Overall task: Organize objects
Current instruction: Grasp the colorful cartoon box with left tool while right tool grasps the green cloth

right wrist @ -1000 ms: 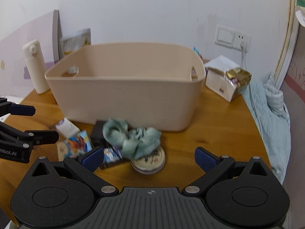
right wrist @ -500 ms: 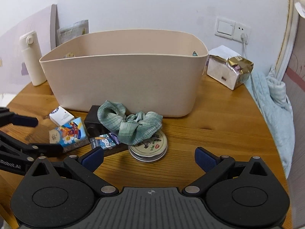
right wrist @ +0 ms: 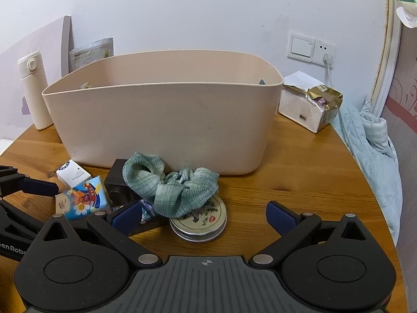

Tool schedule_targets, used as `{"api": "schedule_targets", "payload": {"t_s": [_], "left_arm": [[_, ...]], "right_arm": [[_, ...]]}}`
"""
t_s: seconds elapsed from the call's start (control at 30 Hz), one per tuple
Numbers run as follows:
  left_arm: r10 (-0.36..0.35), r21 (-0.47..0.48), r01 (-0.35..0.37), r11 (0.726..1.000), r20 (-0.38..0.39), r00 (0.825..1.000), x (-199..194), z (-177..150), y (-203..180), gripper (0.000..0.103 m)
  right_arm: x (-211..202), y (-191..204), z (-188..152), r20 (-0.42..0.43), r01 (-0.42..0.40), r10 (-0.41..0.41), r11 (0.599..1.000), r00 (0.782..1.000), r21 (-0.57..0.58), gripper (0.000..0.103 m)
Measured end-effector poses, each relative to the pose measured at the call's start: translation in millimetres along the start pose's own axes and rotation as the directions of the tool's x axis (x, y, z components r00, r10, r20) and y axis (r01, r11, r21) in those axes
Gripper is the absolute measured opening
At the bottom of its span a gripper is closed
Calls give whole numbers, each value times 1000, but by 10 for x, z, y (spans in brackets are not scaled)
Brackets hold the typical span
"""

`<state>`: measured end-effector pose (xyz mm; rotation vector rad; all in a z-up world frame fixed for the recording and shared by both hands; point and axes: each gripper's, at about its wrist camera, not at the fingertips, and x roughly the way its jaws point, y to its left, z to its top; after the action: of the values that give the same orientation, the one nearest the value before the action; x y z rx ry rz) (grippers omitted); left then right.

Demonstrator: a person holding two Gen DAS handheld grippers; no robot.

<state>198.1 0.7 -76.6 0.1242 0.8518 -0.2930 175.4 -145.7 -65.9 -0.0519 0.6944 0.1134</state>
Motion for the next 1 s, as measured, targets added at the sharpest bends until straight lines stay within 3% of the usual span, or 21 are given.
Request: {"api": "schedule_targets", "payload": {"t_s": [0.17,0.23,0.4,0.53,0.83,1.0], "left_arm": [[6,22,-7,1000,26,1000,4,-26,-42,90],[8,20,-9,1000,39,999,-5,-10,-43,77],[17,10,-17,1000,47,999,12,33,-33,65],[15,8,-16,1000,57,998,4,40,-19,49],[-27,-56,30,998,58,998,-75,0,58,47],[-29,-81,33,996,57,998,-126,-31,103,47]], "right_arm": [[55,28,27,4,-13,13,1000,1000,-6,93],[84,38,26,1,-14,14,1000,1000,-8,90],[119,49,37,0,-33,33,999,999,-6,78],[117,45,60,-2,-64,64,998,998,22,56],[68,62,82,-13,-76,76,997,997,15,11],[-14,59,68,-2,-85,85,996,996,20,9]]}}
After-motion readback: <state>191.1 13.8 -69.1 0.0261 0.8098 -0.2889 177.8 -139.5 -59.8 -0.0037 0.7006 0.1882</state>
